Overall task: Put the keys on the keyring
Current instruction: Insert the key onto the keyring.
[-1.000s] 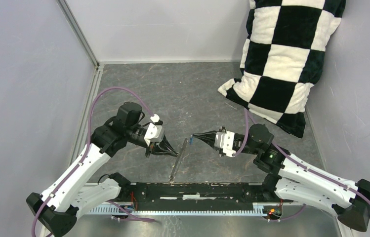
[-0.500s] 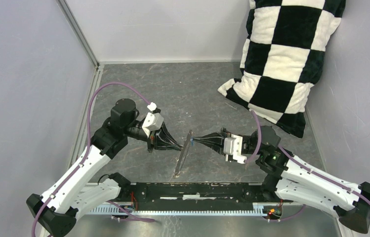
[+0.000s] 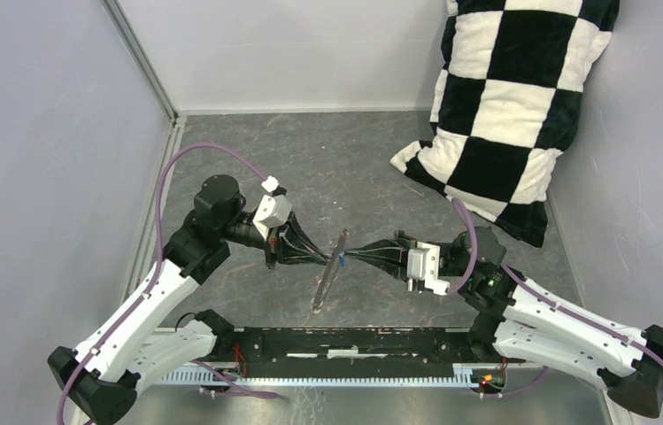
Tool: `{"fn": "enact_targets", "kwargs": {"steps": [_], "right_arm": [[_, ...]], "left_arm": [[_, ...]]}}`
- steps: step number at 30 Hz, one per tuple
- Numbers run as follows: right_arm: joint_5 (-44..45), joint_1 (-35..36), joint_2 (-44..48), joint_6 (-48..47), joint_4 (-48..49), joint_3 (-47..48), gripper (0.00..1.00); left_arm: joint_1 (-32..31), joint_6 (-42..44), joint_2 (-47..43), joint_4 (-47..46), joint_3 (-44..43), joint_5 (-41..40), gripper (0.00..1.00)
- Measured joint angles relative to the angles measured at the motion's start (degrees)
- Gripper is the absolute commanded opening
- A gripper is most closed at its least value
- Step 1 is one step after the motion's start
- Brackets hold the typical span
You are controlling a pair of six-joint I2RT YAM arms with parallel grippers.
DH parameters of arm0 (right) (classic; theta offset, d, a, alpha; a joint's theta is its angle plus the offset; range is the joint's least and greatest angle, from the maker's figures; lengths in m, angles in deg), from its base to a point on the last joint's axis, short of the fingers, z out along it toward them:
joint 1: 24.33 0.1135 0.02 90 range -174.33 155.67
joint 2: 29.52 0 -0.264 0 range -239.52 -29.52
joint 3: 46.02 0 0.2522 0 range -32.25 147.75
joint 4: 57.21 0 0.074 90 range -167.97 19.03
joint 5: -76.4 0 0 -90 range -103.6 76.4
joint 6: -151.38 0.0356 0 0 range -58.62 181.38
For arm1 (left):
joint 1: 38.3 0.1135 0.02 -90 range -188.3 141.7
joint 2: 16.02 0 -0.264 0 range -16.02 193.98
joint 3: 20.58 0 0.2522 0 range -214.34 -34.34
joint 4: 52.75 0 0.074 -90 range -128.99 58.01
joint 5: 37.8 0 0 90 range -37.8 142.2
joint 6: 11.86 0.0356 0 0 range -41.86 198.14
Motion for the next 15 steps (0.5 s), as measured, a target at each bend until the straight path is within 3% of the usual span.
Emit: {"fn": "enact_targets", "kwargs": {"steps": [15], "right_arm": [[-1.49,0.00,-1.60,2.56,1.68,0.00,0.00]], "left_arm": [[0.00,0.09,0.00,0.31,0.00,-0.50,0.02]]}}
